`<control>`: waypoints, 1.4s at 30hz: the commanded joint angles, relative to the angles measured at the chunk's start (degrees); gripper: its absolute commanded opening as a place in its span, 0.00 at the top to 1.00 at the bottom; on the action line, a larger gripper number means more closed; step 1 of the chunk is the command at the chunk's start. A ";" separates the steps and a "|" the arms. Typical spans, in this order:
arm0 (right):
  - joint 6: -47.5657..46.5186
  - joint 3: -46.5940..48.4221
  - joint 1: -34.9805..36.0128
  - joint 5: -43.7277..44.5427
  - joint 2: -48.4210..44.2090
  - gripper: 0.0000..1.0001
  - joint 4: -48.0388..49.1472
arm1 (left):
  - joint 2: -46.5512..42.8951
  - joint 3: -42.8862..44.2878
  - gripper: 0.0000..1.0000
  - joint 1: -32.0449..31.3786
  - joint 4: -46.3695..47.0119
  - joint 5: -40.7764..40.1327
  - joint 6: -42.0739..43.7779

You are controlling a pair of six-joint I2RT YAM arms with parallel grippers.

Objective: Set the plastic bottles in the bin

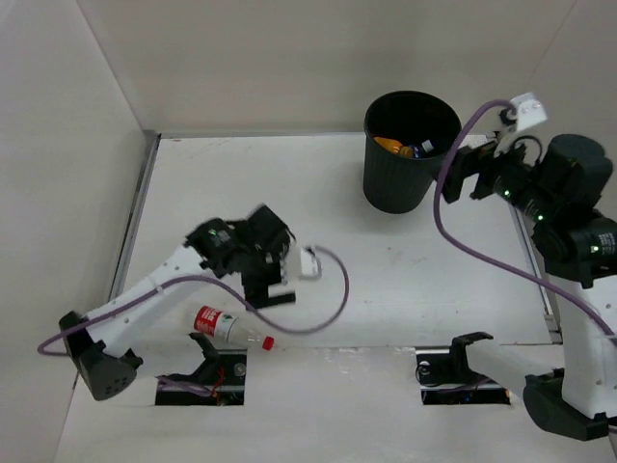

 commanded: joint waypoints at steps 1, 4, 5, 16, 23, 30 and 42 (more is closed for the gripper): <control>-3.07 -7.11 5.71 -1.66 -0.38 0.00 -0.57 | -6.08 13.45 0.00 15.76 13.95 6.94 -5.21; -4.04 -7.57 12.56 -0.42 2.96 0.00 -1.01 | -10.56 18.56 0.00 25.54 26.35 8.10 -8.81; -4.48 -6.70 15.37 -0.07 4.62 0.00 -1.01 | -12.06 19.88 0.00 28.53 30.22 7.41 -10.74; -0.19 -12.75 49.04 4.42 26.59 0.00 14.87 | -24.55 17.26 0.00 60.44 56.10 1.85 -21.48; 9.31 -13.72 57.40 4.15 40.48 0.00 25.78 | -25.44 15.59 0.00 71.70 58.91 5.90 -25.43; 11.42 -5.65 63.20 3.63 51.47 0.00 26.76 | -22.45 18.40 0.00 78.65 61.46 9.59 -32.20; 10.37 -2.30 69.01 4.68 61.67 0.00 27.20 | -22.53 18.67 0.00 80.33 61.46 12.84 -32.82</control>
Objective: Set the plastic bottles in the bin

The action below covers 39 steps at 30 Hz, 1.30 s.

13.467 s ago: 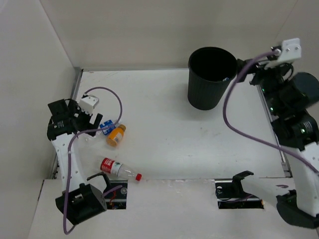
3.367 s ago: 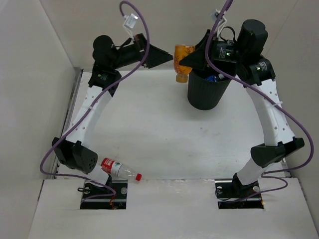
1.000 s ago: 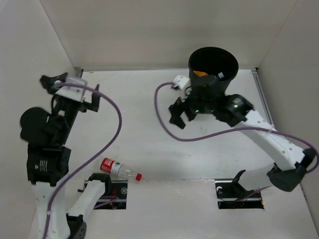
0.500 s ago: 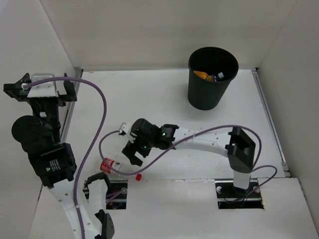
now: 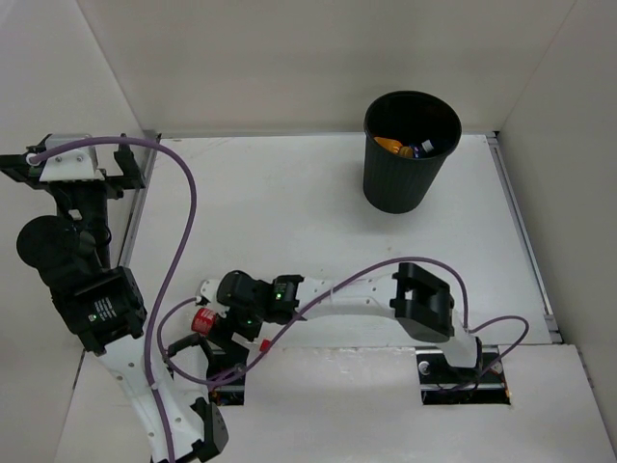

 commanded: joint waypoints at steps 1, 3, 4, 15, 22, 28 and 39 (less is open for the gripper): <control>-0.43 2.71 0.25 0.77 3.93 0.00 3.07 | -0.19 2.10 0.00 0.53 3.61 2.51 -1.56; -1.39 4.20 0.25 1.38 6.65 0.01 2.63 | -0.11 2.27 0.00 0.61 3.61 3.04 -1.74; -1.83 4.90 0.25 1.99 7.71 0.02 2.54 | -0.11 2.36 0.00 0.44 3.69 3.47 -1.83; -6.92 12.28 -5.98 7.62 7.99 0.99 0.00 | -0.63 1.31 0.00 0.35 3.70 6.38 -2.44; -15.53 31.51 -23.37 14.30 4.29 1.00 -1.59 | -1.86 -1.76 0.00 0.52 4.05 7.17 -4.02; -20.11 43.23 -34.71 20.10 0.17 1.00 -1.68 | -4.58 -6.15 0.00 0.17 2.82 9.80 -4.55; -20.64 27.25 -48.52 22.74 -18.29 1.00 0.34 | -5.47 -11.00 0.00 0.97 4.92 9.98 -5.34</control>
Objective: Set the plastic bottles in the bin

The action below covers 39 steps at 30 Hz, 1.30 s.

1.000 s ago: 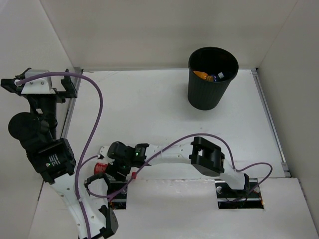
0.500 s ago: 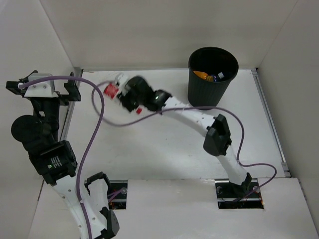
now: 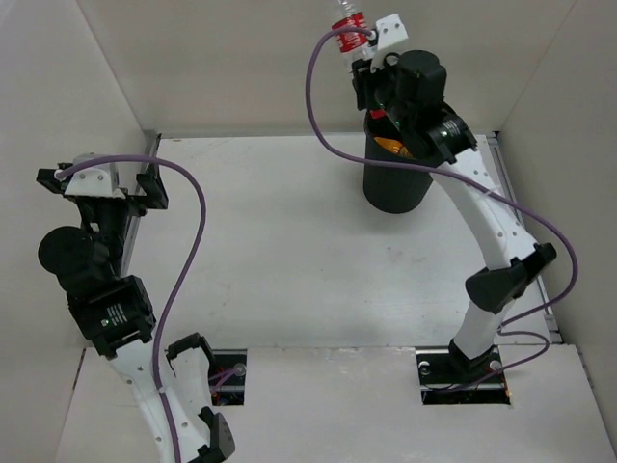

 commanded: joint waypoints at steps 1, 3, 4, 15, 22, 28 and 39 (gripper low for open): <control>-1.36 -5.39 -2.78 0.19 -3.47 1.00 1.85 | -0.20 -0.68 0.00 0.68 4.36 1.24 -1.43; -1.63 -9.34 -4.80 0.10 -5.41 1.00 2.81 | -0.11 -0.42 0.00 0.51 4.45 1.24 -1.52; -1.98 -11.63 -5.94 0.01 -6.38 1.00 3.60 | -0.11 -0.16 0.00 0.25 4.27 1.33 -1.52; 1.61 -21.67 -17.20 -1.13 -7.62 0.80 6.60 | -0.29 -0.06 0.00 -1.60 3.04 3.09 -1.87; 3.38 -19.30 -17.73 -3.42 -8.06 0.00 2.57 | 0.24 -0.86 0.00 -1.25 2.78 3.96 -1.78; 4.17 -19.38 -17.82 -6.31 -13.14 0.00 -3.14 | -0.20 -2.26 0.00 -0.46 3.13 3.96 -1.52; 1.81 -31.40 -18.08 -9.13 -34.40 0.00 -4.56 | -1.43 -3.32 0.00 3.05 3.05 4.40 -1.70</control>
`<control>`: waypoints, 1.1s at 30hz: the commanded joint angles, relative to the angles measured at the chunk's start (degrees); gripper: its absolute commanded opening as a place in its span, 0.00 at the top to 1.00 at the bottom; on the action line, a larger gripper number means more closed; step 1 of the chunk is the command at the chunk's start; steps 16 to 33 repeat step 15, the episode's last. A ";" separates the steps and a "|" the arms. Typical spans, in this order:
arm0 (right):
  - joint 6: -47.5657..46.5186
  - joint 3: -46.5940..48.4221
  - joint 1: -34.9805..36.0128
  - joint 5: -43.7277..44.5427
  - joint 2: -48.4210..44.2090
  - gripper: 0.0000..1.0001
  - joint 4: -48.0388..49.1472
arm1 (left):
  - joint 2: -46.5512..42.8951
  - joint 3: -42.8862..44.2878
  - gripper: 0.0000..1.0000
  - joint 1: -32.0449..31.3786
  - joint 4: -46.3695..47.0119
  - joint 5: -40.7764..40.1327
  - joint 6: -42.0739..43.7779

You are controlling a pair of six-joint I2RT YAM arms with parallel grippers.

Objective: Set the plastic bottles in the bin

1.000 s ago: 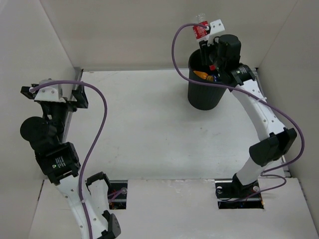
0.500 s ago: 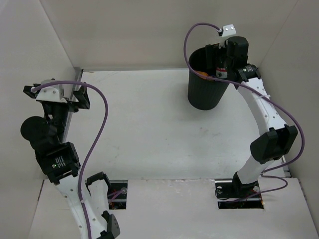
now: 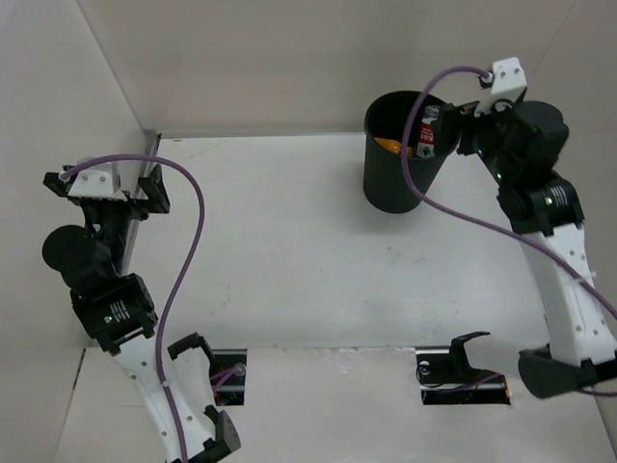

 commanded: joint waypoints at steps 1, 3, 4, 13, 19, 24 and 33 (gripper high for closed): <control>-1.91 -6.58 -1.03 0.44 -7.57 0.00 1.69 | -1.36 0.53 0.00 1.85 2.43 2.19 -0.67; -2.18 -12.73 -2.26 3.24 -13.54 0.00 3.79 | -2.50 0.62 0.00 3.87 1.64 3.34 -0.76; -2.18 -15.55 -2.44 4.48 -16.44 0.00 4.15 | -3.12 0.53 0.00 4.66 1.11 3.78 -0.76; 4.58 -19.53 -11.05 -0.52 -25.17 0.00 -0.24 | -6.37 -2.28 0.00 10.55 -0.82 6.24 -4.97; 5.19 -20.84 -11.32 -0.78 -26.83 0.00 1.25 | -6.37 -2.37 0.00 11.34 -0.56 6.59 -6.20; 5.19 -20.84 -11.32 -0.78 -26.83 0.00 1.25 | -6.37 -2.37 0.00 11.34 -0.56 6.59 -6.20; 5.19 -20.84 -11.32 -0.78 -26.83 0.00 1.25 | -6.37 -2.37 0.00 11.34 -0.56 6.59 -6.20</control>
